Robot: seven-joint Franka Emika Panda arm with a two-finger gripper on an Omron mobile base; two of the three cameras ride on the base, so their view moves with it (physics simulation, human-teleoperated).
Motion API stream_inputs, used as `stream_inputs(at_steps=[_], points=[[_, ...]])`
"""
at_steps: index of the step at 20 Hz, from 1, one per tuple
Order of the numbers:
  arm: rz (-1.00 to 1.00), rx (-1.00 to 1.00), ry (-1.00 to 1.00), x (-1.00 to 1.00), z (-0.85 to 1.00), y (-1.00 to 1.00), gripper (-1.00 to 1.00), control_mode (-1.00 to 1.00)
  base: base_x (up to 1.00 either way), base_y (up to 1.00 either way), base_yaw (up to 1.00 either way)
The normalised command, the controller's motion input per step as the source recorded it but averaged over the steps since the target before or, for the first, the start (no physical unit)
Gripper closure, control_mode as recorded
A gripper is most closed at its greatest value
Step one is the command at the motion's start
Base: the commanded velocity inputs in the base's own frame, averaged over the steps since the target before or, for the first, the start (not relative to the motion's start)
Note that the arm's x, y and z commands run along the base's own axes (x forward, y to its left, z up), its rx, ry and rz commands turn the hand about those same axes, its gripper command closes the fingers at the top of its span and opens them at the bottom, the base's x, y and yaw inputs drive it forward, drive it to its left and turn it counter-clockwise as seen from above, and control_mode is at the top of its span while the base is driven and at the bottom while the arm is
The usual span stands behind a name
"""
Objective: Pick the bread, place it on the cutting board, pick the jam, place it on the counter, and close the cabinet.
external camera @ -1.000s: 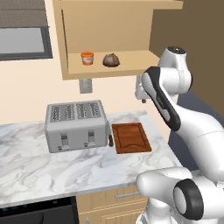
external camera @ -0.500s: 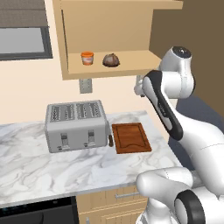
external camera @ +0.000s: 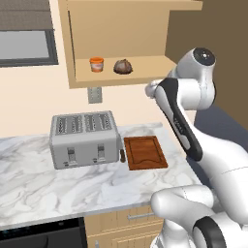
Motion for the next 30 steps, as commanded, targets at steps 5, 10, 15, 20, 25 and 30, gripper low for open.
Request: stream_inputs(at_steps=[5,10,15,20,25,30], points=[[0.00,0.01,-0.10,0.00,0.29,0.26,-1.00,-1.00,0.00,0.00,0.00],[0.00,0.03,-0.03,0.00,0.31,0.27,-1.00,-1.00,0.00,0.00,0.00],[0.00,0.05,0.00,0.00,0.26,0.33,-1.00,-1.00,0.00,0.00,0.00],[0.00,0.05,-0.01,0.03,0.13,0.31,-1.00,-1.00,0.00,0.00,0.00],[0.00,0.00,-0.08,0.32,0.01,0.27,-1.00,-1.00,0.00,0.00,0.00],[0.00,0.00,-0.07,0.47,0.00,0.15,-1.00,-1.00,0.00,0.00,0.00]])
